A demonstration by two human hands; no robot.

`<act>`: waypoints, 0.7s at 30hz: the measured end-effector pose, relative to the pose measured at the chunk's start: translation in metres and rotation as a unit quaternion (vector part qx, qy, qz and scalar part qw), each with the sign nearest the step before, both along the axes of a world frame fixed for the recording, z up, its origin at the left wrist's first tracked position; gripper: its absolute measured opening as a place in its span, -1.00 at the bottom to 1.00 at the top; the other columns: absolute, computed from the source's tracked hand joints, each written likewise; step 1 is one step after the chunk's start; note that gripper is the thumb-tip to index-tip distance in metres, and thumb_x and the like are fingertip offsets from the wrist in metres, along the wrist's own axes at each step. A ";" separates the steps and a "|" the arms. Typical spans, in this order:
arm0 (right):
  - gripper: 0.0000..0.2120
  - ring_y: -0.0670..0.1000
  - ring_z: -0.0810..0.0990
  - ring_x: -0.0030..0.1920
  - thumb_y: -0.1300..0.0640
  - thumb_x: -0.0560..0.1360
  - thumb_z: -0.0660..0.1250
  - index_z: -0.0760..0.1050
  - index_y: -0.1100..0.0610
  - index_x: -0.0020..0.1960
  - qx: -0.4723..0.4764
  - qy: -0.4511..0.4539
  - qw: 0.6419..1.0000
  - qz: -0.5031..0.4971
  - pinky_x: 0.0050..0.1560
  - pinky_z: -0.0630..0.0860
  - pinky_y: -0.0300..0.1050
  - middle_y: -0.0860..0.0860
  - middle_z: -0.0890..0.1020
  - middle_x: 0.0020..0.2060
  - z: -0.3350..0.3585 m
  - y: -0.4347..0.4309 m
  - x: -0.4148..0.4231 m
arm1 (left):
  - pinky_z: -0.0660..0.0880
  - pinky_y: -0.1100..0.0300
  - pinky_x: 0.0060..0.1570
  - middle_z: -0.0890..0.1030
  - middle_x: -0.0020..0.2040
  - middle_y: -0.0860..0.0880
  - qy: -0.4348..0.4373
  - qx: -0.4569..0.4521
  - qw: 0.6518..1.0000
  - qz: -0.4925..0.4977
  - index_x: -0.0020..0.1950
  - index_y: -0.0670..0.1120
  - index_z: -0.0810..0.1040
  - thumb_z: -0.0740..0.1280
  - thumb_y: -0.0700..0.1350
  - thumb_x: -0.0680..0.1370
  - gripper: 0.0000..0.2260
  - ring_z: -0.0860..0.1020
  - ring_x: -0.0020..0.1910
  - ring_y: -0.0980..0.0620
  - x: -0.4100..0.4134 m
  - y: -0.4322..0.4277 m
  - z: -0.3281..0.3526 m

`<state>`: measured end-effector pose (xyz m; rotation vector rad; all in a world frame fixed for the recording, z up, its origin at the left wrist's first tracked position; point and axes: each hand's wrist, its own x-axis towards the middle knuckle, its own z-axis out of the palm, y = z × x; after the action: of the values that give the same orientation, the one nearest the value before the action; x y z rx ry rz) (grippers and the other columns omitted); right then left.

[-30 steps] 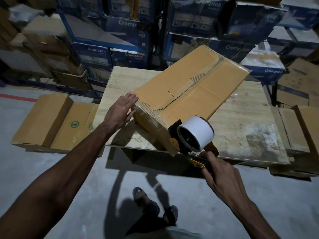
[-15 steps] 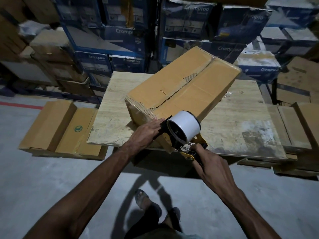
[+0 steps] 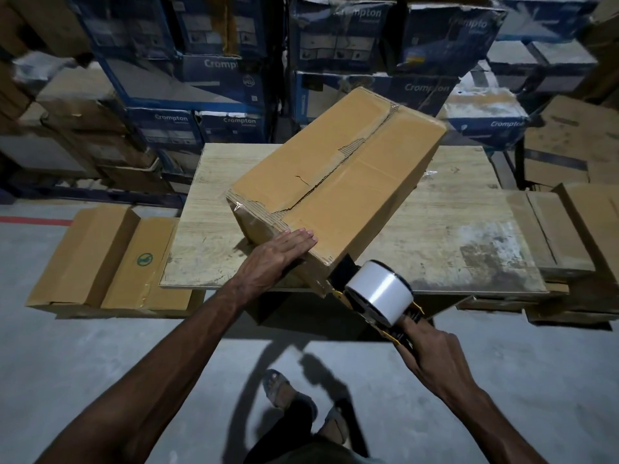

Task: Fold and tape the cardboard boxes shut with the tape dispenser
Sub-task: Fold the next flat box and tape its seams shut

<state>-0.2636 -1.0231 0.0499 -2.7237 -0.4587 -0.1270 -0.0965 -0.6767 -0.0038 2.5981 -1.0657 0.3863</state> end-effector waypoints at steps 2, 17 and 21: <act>-0.68 0.17 0.63 -0.37 -0.01 0.46 0.27 0.42 -0.06 0.21 0.026 0.021 0.999 -0.003 -0.54 0.49 -0.04 0.07 0.66 -0.19 -0.023 0.004 -0.001 | 0.28 -0.01 0.57 0.36 0.58 -0.06 0.009 -0.014 1.000 0.006 0.62 -0.06 0.32 0.46 -0.26 0.57 -0.36 0.33 0.57 0.00 -0.003 -0.002 0.003; -0.35 0.23 0.56 -0.48 0.35 0.17 0.67 0.36 0.04 0.05 0.052 0.068 0.995 -0.057 -0.58 0.43 -0.06 0.15 0.58 -0.35 -0.088 0.053 0.013 | 0.31 -0.03 0.51 0.49 0.49 -0.11 0.033 -0.066 0.992 0.099 0.51 -0.11 0.47 0.21 0.18 0.64 -0.46 0.43 0.50 -0.06 -0.021 -0.028 0.003; -0.45 0.24 0.57 -0.41 0.33 0.32 0.57 0.37 0.06 0.16 0.093 0.043 0.991 -0.090 -0.49 0.45 -0.05 0.15 0.59 -0.31 -0.090 0.059 0.005 | 0.32 -0.07 0.50 0.49 0.49 -0.12 0.036 -0.041 0.993 0.103 0.52 -0.12 0.45 0.26 0.13 0.65 -0.49 0.44 0.49 -0.08 -0.020 -0.027 0.002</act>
<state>-0.2585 -0.9641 -0.0397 -2.5711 -0.1660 -0.0952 -0.1166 -0.7038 -0.0013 2.6338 -0.7429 0.3721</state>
